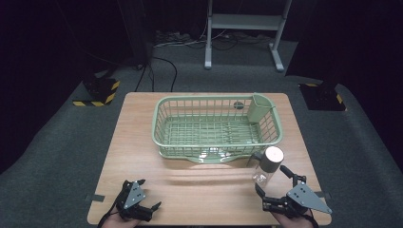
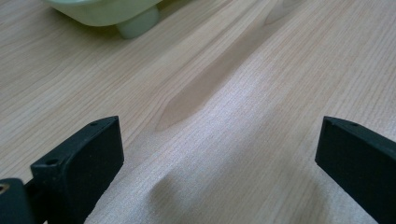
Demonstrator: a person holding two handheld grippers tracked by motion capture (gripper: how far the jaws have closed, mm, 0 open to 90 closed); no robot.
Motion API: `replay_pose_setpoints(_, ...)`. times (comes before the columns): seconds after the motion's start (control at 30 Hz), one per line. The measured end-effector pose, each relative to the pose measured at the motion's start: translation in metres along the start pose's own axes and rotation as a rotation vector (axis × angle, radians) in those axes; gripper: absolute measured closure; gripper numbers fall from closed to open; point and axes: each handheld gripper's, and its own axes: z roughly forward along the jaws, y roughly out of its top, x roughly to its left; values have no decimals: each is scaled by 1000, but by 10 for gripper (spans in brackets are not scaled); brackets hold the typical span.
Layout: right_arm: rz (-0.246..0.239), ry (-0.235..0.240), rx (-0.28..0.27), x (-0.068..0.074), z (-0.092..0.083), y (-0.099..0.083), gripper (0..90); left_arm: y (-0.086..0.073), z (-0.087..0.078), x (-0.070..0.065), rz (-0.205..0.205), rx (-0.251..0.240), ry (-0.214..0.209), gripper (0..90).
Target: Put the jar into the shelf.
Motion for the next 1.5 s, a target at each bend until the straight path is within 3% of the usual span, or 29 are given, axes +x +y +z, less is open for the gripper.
replay_pose_setpoints(0.8,43,-62,17,-22,10,-8,0,0,-1,1,0,-1,-8,15)
replay_pose_setpoints(1.2,41,-47,38,-26,24,-6,0,1,-2,2,-11,-5,-13,14)
replay_pose_setpoints(1.5,75,-45,39,-35,33,-5,1,1,-2,2,-9,-5,-17,15)
